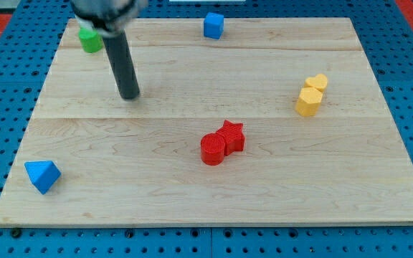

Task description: Put the triangle on the left side of cube

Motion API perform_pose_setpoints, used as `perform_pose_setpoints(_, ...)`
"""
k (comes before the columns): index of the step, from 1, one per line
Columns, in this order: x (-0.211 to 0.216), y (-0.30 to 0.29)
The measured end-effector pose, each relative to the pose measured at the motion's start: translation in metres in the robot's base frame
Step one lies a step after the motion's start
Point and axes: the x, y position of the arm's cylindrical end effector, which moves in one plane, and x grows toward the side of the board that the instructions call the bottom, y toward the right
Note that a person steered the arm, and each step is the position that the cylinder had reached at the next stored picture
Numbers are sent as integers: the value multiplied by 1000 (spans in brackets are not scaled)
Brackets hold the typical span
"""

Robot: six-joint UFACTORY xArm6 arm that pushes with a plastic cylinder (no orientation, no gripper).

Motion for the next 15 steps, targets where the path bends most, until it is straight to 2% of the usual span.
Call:
perform_pose_setpoints(1, 103, 18)
perform_pose_setpoints(2, 133, -26)
perform_pose_setpoints(4, 145, -97)
perform_pose_setpoints(5, 128, -133)
perform_pose_setpoints(6, 101, -133)
perform_pose_setpoints(8, 119, -147)
perform_pose_setpoints(11, 45, -151)
perform_pose_setpoints(13, 43, -173)
perform_pose_setpoints(15, 12, -189)
